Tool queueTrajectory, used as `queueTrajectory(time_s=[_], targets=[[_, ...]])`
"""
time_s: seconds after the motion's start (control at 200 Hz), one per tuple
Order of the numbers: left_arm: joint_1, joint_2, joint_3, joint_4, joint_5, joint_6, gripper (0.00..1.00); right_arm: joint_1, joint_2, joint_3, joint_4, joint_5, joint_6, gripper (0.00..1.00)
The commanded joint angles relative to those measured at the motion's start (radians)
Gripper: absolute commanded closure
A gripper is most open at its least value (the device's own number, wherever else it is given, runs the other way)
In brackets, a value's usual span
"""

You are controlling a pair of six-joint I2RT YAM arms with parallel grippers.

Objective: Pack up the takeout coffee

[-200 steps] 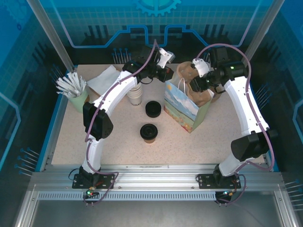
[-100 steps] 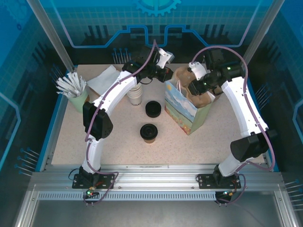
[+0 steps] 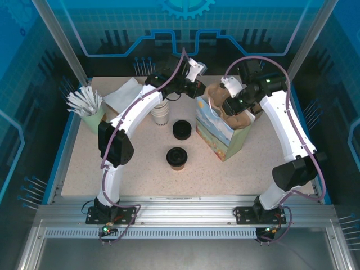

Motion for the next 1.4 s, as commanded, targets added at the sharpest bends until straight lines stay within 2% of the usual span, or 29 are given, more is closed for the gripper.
queueTrajectory(time_s=[0.0,0.945,1.391], targets=[[0.007,-0.032,-0.019,-0.016,0.017,0.001,0.93,0.020,0.022,0.017,-0.051,0.023,-0.004,0.71],[0.009,-0.040,-0.034,-0.011,0.008,0.014,0.85,0.044,0.089,0.042,-0.107,0.092,0.004,0.71],[0.012,-0.046,-0.035,-0.008,0.007,0.013,0.80,0.055,0.086,0.026,-0.117,0.070,-0.011,0.71]])
